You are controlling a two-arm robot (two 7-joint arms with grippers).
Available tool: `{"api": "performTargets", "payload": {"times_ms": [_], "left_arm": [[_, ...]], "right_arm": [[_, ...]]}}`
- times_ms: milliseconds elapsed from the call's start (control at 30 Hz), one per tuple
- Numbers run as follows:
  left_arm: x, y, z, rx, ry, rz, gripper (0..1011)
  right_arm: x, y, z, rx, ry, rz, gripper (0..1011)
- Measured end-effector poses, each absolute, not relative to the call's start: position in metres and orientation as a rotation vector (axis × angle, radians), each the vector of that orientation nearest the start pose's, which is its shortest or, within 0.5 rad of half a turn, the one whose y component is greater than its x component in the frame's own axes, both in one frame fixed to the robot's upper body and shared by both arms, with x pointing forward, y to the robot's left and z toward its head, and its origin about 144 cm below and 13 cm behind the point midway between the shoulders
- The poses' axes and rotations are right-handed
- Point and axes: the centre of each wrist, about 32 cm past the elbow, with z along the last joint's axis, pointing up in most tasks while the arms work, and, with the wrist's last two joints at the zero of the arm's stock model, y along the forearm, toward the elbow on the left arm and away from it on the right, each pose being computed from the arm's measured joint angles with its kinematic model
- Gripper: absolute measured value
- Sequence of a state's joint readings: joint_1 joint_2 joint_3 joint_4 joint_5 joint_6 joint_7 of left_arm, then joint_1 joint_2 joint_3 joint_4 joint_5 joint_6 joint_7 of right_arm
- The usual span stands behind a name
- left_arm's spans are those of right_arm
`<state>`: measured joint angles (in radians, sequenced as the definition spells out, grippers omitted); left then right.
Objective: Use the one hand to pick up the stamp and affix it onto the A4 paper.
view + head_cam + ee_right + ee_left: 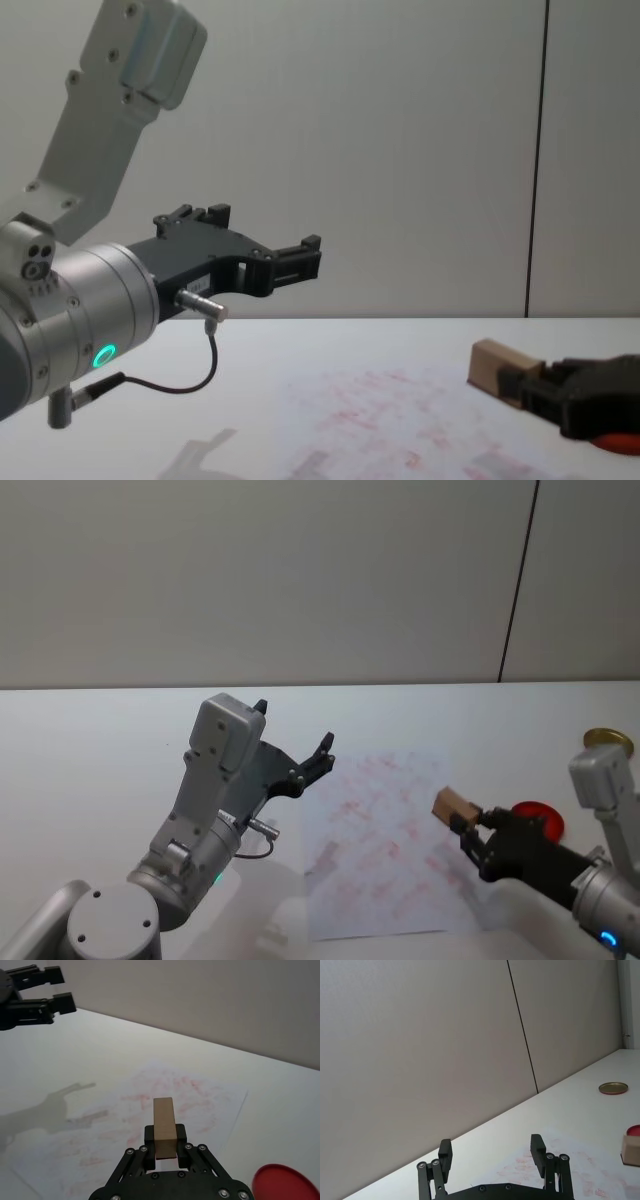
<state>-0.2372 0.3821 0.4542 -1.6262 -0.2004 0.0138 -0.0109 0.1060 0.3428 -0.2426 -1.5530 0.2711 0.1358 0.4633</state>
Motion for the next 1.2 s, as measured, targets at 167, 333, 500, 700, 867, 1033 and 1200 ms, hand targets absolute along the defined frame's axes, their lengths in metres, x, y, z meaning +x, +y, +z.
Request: {"api": "performTargets", "payload": {"times_ms": [167,333,500,700,867,1033,1200], "left_arm": [[0.492,0.198,1.204,0.061,-0.268,1.124,993],[0.492,0.198,1.204,0.061,-0.268,1.124,993],[0.492,0.198,1.204,0.061,-0.268,1.124,993],[0.492,0.198,1.204,0.061,-0.268,1.124,993],[0.492,0.198,1.204,0.061,-0.268,1.124,993],[0.492,0.198,1.204,0.061,-0.268,1.124,993],[0.492,0.198,1.204,0.061,-0.268,1.124,993]], "right_arm": [[0.476,-0.254,1.158,-0.162,0.071,-0.846,217],[0.471,-0.253,1.153,-0.177,0.088,-0.807,217],[0.467,-0.252,1.148,-0.191,0.097,-0.786,217],[0.464,-0.252,1.142,-0.214,0.105,-0.767,217],[0.461,-0.252,1.137,-0.236,0.109,-0.756,217],[0.46,-0.252,1.134,-0.254,0.11,-0.748,217],[0.46,-0.253,1.132,-0.273,0.106,-0.738,217]]}}
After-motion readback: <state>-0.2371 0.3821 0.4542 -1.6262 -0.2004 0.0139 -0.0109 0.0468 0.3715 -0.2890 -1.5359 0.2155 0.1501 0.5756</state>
